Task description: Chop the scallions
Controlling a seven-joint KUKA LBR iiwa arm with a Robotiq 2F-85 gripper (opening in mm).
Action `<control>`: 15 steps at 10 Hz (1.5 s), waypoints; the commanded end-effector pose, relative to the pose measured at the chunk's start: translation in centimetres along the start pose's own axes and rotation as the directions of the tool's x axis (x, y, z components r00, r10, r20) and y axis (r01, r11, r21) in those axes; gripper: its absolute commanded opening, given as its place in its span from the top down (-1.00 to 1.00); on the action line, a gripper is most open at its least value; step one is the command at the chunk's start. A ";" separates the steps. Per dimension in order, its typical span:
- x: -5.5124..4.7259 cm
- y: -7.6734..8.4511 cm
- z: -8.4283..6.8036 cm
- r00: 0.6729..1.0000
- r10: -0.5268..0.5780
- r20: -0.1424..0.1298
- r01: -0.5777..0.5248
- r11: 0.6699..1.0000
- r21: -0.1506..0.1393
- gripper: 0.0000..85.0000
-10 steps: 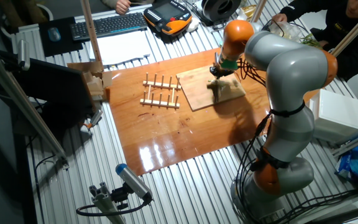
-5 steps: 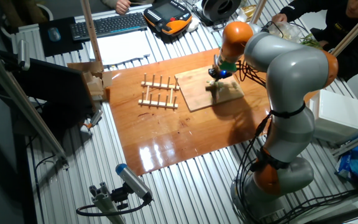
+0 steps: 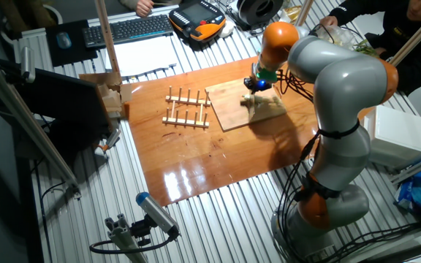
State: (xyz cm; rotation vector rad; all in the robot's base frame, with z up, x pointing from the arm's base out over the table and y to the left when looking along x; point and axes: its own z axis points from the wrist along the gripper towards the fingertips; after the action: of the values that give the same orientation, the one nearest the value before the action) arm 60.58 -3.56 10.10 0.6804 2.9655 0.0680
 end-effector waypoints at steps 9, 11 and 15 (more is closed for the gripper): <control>-1.8 -2.8 -3.0 0.999 -0.030 -0.038 0.032 0.998 0.045 1.00; -1.8 -2.9 -2.6 0.999 -0.014 -0.035 0.016 0.998 0.057 1.00; -1.8 -2.8 -1.7 1.000 -0.012 -0.029 0.014 0.999 0.049 1.00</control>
State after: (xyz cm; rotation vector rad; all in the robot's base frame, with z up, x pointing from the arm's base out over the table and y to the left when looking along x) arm 60.78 -6.85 11.72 0.6718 3.0080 0.0037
